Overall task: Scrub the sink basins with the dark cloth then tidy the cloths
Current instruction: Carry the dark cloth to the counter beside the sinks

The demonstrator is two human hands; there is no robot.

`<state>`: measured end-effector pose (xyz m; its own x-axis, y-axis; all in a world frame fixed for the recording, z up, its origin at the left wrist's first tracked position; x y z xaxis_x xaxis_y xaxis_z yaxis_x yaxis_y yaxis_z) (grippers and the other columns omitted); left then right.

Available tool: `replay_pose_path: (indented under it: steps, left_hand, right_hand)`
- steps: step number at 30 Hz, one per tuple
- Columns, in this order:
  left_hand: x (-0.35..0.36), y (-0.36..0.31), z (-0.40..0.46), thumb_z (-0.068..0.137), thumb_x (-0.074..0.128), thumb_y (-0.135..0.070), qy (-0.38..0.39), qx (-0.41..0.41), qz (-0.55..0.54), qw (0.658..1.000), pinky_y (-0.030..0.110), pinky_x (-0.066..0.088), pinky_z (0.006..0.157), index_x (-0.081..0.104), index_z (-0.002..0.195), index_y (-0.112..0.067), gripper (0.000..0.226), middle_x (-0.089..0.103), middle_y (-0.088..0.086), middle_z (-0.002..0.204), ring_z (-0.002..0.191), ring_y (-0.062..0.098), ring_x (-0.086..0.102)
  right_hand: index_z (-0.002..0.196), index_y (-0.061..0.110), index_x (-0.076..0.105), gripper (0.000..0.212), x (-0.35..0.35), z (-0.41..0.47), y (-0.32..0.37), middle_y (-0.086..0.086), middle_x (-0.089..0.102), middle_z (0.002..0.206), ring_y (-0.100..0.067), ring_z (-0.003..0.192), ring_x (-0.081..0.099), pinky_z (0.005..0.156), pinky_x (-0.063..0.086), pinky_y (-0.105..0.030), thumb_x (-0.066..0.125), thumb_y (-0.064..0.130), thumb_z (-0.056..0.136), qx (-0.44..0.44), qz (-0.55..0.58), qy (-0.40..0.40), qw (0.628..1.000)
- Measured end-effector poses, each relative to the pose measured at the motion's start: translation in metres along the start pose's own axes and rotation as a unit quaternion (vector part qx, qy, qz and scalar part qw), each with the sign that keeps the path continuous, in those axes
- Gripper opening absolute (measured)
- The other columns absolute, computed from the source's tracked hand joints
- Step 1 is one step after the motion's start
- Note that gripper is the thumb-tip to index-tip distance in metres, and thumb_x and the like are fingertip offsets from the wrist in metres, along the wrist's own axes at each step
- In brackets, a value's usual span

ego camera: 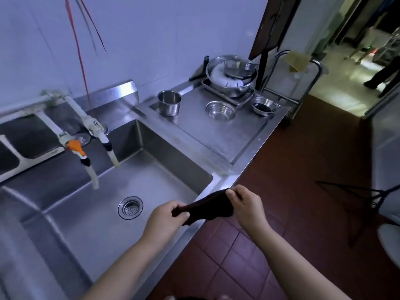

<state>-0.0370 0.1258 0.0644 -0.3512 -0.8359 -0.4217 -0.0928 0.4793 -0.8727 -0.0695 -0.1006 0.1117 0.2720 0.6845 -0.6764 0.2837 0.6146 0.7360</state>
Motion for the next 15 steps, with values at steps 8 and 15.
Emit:
replay_pose_path:
  steps: [8,15]
  left_hand:
    - [0.078,-0.03,0.097,0.083,0.064,-0.025,0.022,-0.03,0.024,0.999,0.021,0.046,0.068,0.056,0.071,-0.045,0.024,0.066,-0.017,0.075,0.075,0.0,0.062]
    - [0.097,-0.009,0.184,0.087,0.061,-0.018,-0.042,-0.137,0.006,0.99,0.017,0.038,0.06,0.055,0.072,-0.036,0.025,0.061,-0.014,0.073,0.073,0.008,0.058]
  right_hand:
    - [0.078,0.03,0.05,0.017,-0.013,0.131,-0.05,0.008,0.055,0.065,-0.015,0.066,0.054,0.059,0.039,-0.032,0.051,0.03,0.095,-0.035,-0.061,0.045,0.996]
    - [0.083,0.022,0.056,0.019,0.032,0.244,-0.081,0.003,0.06,0.071,-0.018,0.071,0.056,0.061,0.041,-0.031,0.049,0.033,0.096,-0.054,-0.109,0.199,0.972]
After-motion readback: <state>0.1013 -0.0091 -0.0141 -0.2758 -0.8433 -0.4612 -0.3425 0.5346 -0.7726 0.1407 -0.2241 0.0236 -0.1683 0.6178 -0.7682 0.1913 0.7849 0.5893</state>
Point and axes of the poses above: each hand's wrist, its own z-axis towards the middle knuckle, its own x-axis out of the palm, y = z × x, the point moved 10 cm from there along z, towards the middle knuckle
